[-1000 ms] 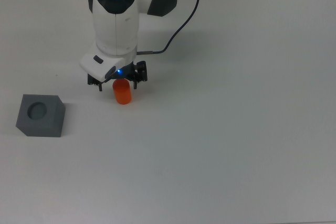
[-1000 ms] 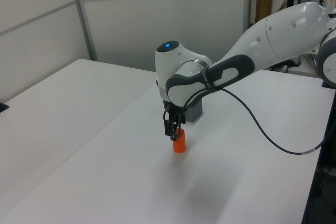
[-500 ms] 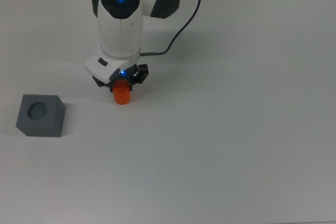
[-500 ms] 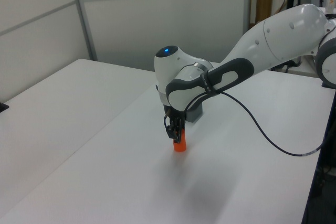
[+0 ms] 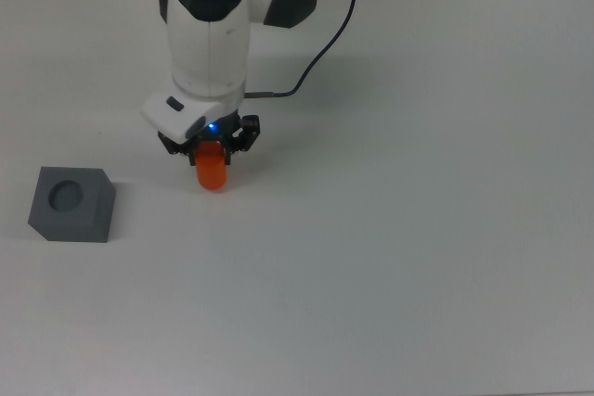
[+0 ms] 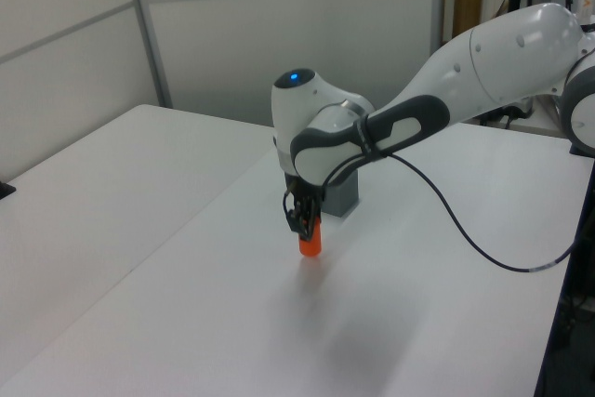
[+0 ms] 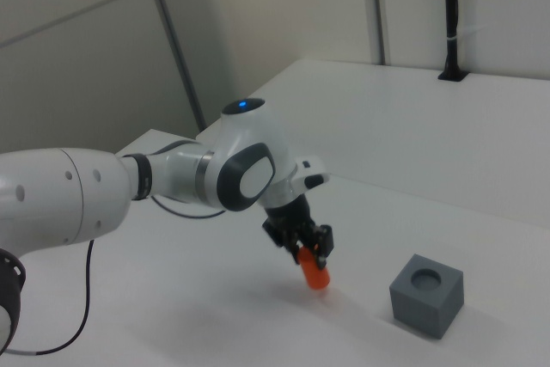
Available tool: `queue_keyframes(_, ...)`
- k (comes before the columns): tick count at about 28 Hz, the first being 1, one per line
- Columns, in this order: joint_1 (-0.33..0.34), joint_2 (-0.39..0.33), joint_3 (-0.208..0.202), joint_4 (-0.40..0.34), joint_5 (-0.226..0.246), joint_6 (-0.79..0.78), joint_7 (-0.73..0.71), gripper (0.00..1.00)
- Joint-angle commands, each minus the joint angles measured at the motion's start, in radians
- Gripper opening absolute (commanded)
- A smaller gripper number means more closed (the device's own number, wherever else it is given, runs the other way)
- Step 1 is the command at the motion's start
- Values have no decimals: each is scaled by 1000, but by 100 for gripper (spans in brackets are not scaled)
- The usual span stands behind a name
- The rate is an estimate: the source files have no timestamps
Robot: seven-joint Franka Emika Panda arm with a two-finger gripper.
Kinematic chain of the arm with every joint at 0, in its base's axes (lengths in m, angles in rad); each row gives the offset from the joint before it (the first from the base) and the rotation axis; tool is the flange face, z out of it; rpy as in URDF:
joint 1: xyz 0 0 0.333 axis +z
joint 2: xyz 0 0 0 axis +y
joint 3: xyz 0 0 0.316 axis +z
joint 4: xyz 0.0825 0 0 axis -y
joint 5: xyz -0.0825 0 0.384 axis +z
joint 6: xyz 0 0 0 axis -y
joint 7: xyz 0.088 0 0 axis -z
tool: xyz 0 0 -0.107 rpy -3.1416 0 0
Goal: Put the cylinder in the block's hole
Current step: 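Lift the cylinder and carry it over the grey block's hole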
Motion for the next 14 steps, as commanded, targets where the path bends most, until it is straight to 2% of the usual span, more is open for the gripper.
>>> queue_keyframes(1,-59,-14,-8,105,64,-66,53,23)
queue_keyframes(4,-96,-13,-9,182,107,-124,82,23)
queue_keyframes(7,-115,-13,-24,219,111,-164,99,24)
queue_keyframes(9,-124,-11,-50,239,111,-166,106,24)
queue_keyframes(14,-142,-11,-90,246,109,-153,106,24)
